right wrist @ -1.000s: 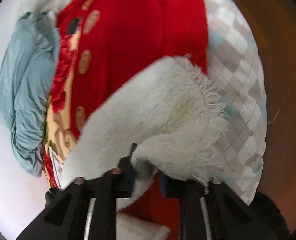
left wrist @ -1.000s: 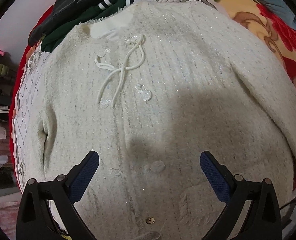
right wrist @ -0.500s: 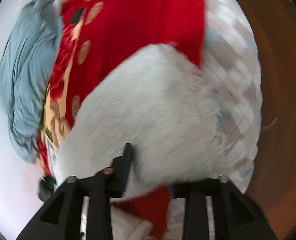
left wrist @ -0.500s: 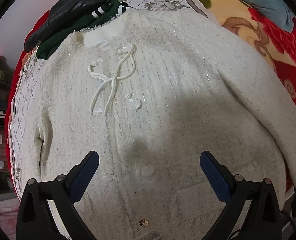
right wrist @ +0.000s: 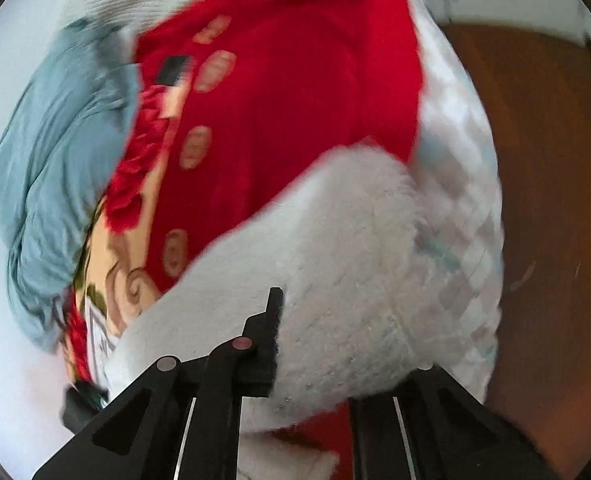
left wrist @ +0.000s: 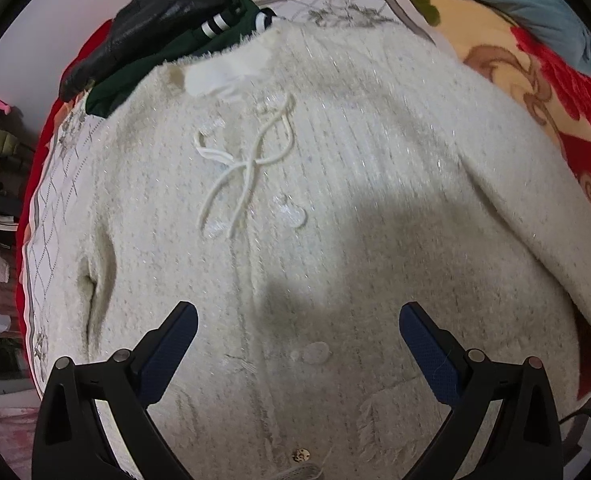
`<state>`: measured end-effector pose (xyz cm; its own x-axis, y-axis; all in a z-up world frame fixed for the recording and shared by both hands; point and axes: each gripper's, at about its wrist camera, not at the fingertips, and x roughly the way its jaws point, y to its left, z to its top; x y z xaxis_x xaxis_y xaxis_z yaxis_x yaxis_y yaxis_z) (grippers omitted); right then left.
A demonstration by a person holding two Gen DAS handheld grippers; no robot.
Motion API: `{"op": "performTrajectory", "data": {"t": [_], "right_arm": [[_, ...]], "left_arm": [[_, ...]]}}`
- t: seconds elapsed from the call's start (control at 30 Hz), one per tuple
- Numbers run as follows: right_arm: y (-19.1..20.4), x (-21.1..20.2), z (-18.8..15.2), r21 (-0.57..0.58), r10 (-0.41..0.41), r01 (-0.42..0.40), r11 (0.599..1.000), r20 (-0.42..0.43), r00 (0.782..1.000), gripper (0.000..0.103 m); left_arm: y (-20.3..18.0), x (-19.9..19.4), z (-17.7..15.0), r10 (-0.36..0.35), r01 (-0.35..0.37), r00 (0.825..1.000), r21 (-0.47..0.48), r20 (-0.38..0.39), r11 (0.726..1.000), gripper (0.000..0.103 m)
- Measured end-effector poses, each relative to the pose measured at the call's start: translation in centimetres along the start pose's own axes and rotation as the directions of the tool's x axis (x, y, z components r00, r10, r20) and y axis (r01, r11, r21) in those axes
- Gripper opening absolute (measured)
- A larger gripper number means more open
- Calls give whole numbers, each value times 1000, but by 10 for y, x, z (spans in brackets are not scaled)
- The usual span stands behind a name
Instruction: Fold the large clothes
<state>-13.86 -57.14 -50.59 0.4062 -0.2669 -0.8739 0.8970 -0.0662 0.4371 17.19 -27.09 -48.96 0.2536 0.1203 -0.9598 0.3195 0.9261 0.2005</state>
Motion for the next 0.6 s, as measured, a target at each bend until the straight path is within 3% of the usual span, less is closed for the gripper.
{"op": "performTrajectory", "data": {"t": [0.2,0.37,0.43,0.53,0.57,0.6], "right_arm": [[79,-51,-3,-226,52,-32,974,85,995,10],[177,-69,-31,-425,173,-128,896,70,982,10],[221,-68,-60,-528,208,-159,834,35,977,10],[285,-59,-126,-683,229,-204,701,-55,972,9],[303,-54,-152,-730,228,-219,648,-89,970,9],[325,-45,-190,-788,215,-235,569,-133,967,9]], "left_arm": [[24,-9,4,-20,21,1000,-69,10,997,103],[62,-10,1,-12,13,1000,-152,7,988,103],[86,-7,-3,6,-6,1000,-194,1,981,103],[130,2,-11,39,-44,999,-269,-24,962,103],[144,5,-15,51,-58,998,-294,-32,954,103],[156,7,-18,63,-72,997,-315,-38,946,103]]}}
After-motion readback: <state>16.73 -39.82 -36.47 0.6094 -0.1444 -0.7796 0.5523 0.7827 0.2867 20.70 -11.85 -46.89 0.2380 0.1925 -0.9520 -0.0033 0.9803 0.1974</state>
